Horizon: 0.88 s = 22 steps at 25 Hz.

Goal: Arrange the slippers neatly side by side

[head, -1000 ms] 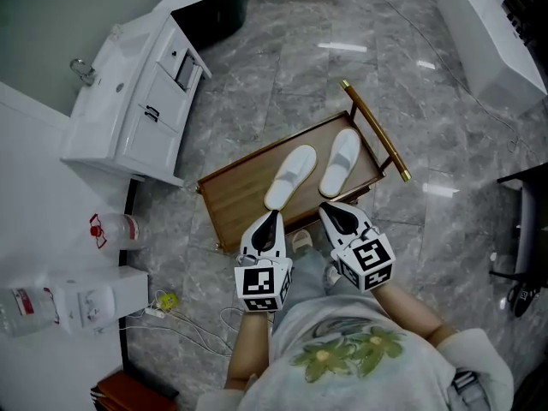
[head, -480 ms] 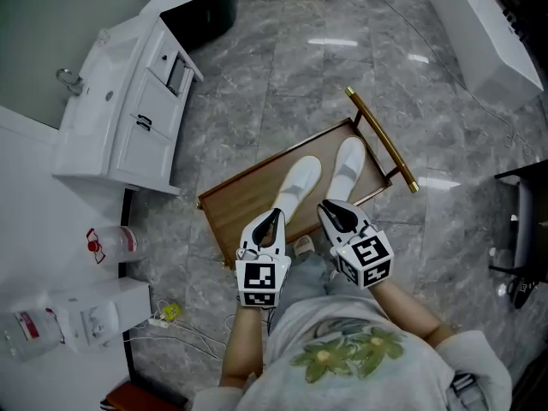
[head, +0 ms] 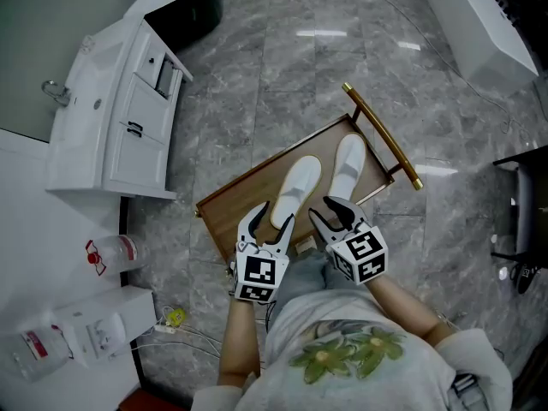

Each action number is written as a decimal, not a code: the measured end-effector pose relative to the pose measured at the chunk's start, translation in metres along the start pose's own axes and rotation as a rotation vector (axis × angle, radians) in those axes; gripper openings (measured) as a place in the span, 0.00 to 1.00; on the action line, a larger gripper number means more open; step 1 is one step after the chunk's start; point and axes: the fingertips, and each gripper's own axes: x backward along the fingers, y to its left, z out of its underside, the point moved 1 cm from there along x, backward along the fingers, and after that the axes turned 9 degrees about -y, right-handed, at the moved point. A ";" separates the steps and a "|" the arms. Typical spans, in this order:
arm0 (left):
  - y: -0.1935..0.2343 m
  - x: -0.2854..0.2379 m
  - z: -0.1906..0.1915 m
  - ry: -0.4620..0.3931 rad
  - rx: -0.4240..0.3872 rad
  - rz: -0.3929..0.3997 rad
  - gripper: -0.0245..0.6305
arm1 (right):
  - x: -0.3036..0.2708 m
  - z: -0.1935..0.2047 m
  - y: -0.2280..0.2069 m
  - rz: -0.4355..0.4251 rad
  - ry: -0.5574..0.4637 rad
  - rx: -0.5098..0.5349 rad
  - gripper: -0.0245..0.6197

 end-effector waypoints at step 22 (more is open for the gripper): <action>0.013 -0.062 0.081 0.194 -0.196 0.137 0.39 | -0.052 0.066 -0.032 0.035 0.162 -0.065 0.31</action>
